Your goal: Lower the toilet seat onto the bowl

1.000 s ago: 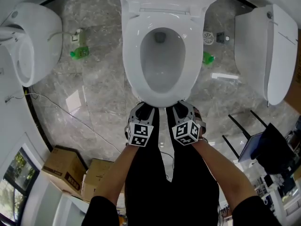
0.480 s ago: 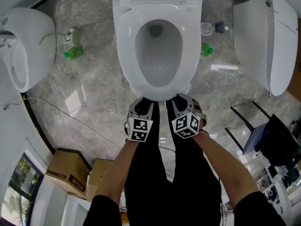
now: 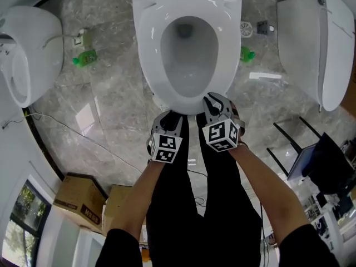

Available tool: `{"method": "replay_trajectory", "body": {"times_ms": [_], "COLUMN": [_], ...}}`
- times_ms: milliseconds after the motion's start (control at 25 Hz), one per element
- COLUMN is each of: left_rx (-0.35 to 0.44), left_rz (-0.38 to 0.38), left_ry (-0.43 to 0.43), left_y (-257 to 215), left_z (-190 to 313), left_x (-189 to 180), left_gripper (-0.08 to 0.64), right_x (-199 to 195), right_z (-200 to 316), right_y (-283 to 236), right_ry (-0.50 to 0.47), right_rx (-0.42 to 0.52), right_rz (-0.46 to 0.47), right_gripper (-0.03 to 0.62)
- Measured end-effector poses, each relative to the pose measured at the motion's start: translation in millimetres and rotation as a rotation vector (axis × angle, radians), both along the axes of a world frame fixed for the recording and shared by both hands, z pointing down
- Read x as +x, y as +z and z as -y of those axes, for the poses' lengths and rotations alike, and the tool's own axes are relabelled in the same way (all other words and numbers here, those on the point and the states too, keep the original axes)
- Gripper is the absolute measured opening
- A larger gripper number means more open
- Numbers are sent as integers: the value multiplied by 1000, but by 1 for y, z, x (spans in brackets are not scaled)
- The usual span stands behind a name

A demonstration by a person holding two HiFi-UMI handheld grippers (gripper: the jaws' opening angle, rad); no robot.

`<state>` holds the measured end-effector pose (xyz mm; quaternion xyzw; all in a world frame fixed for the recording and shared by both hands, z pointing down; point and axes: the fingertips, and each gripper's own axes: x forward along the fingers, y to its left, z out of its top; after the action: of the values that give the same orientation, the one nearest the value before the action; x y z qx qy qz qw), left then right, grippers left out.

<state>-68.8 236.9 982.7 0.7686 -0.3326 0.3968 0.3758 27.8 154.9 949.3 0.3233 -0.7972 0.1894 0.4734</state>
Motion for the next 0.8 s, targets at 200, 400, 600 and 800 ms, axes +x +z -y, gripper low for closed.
{"method": "replay_trajectory", "body": {"times_ms": [200, 400, 600, 800], "left_rx": [-15, -29, -76, -74], "left_rz": [-7, -50, -88, -98], "left_ry": [-58, -121, -225, -333], "left_y": [0, -2, -1, -35], "left_z": [1, 3, -2, -2], "left_x": [1, 0, -2, -14], "left_gripper": [158, 158, 163, 163], "right_x": [18, 36, 47, 40], "right_z": [0, -19, -26, -12], "right_y": [8, 15, 5, -37], "right_ry": [56, 74, 111, 162], "right_rx": [-9, -48, -62, -41], "right_rz": [-31, -61, -54, 54], "right_gripper": [72, 72, 72, 72]}}
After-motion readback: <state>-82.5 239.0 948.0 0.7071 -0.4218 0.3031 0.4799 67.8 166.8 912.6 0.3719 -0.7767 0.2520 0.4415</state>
